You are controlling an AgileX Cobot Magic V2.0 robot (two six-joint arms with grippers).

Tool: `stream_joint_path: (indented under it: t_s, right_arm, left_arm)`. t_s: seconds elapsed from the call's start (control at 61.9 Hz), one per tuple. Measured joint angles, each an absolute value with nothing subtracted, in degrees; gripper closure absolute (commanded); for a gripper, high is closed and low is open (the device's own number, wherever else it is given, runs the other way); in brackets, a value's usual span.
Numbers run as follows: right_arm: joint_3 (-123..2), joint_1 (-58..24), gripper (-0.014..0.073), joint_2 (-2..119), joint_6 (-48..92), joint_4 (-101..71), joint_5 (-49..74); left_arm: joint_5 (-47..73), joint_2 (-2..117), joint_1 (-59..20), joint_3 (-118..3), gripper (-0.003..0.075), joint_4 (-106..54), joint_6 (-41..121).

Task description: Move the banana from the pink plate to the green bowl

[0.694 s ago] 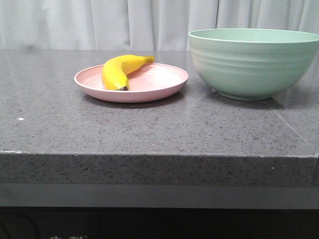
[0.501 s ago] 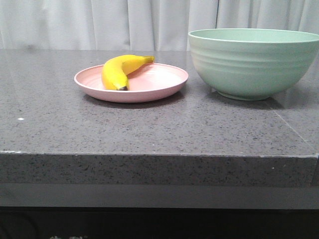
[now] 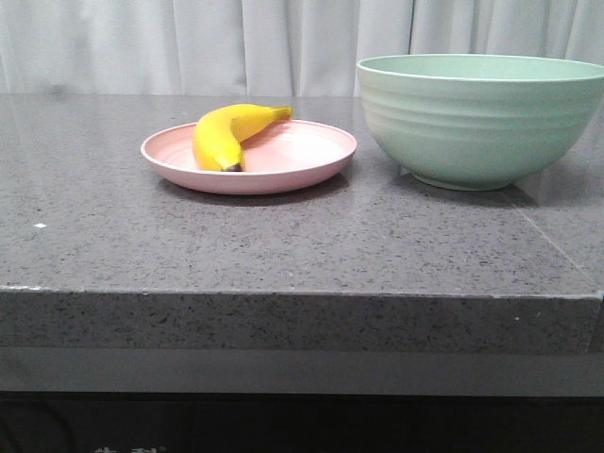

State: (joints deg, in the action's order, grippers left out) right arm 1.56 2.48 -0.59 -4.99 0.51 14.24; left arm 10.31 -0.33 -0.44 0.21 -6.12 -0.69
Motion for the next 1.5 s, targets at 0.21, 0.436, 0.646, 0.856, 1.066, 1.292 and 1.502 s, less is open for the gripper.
stream_joint_path:
  t_s: [0.21,0.436,0.646,0.856,1.066,1.292,1.502]
  right_arm:
    - [1.6,2.5,0.0653,-0.6,-5.0,0.5,14.2]
    - [1.6,2.5,0.0653,-0.6,-5.0,0.5,14.2]
    - [1.6,2.5,0.0653,-0.6,-5.0,0.5,14.2]
    - [1.6,2.5,0.0653,-0.6,-5.0,0.9,14.1]
    - [1.6,2.5,0.0653,-0.6,-5.0,1.4,12.5]
    - [1.6,2.5,0.0653,-0.6,-5.0,1.4,12.3]
    - [-1.2,2.5,0.0653,-0.6,-5.0,1.4,15.2]
  left_arm:
    - [10.3,-0.3,-0.4,0.2,0.0738,-6.1,-0.7]
    - [10.3,-0.3,-0.4,0.2,0.0738,-6.1,-0.7]
    - [10.2,-0.3,-0.4,0.2,0.0738,-6.1,-0.7]
    - [8.5,-0.3,-0.4,0.2,0.0738,-6.1,-0.7]
    - [7.9,-0.3,-0.4,0.2,0.0738,-6.1,-0.7]
    - [7.7,-0.3,-0.4,0.2,0.0738,-6.1,-0.7]
    - [8.2,-0.3,-0.4,-4.0,0.0738,-6.1,-0.7]
